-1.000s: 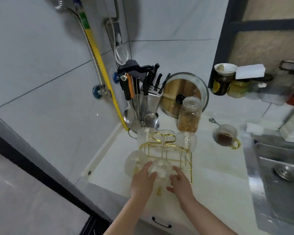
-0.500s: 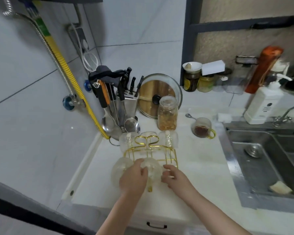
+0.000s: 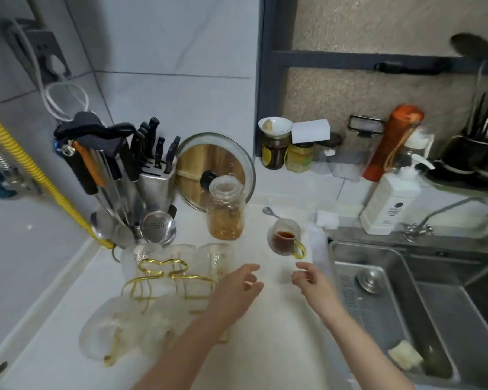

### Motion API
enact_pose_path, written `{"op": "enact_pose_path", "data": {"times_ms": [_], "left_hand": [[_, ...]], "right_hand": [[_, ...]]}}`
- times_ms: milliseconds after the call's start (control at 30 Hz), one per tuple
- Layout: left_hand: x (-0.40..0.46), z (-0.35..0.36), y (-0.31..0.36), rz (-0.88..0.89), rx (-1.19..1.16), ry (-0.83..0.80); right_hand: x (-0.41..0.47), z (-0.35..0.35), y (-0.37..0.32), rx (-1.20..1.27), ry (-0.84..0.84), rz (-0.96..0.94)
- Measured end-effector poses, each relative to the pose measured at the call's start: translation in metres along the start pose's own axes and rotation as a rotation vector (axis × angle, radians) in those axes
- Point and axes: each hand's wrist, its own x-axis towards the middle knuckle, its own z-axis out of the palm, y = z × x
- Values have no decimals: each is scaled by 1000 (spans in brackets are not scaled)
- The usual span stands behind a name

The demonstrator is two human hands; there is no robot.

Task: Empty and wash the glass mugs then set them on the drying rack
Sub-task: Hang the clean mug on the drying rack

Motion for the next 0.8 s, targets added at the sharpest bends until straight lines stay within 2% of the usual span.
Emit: {"op": "enact_pose_path", "data": {"times_ms": [200, 300, 400, 467, 800], "left_hand": [[80, 50, 29, -55, 39, 19], [112, 64, 43, -3, -32, 45], [137, 72, 46, -56, -78, 39], [152, 77, 38, -59, -88, 6], [180, 94, 22, -117, -191, 104]], "right_hand": [[83, -25, 20, -136, -12, 0], [110, -27, 19, -176, -26, -36], [132, -25, 27, -187, -43, -50], [141, -22, 32, -181, -59, -44], [157, -11, 47, -161, -77, -56]]}}
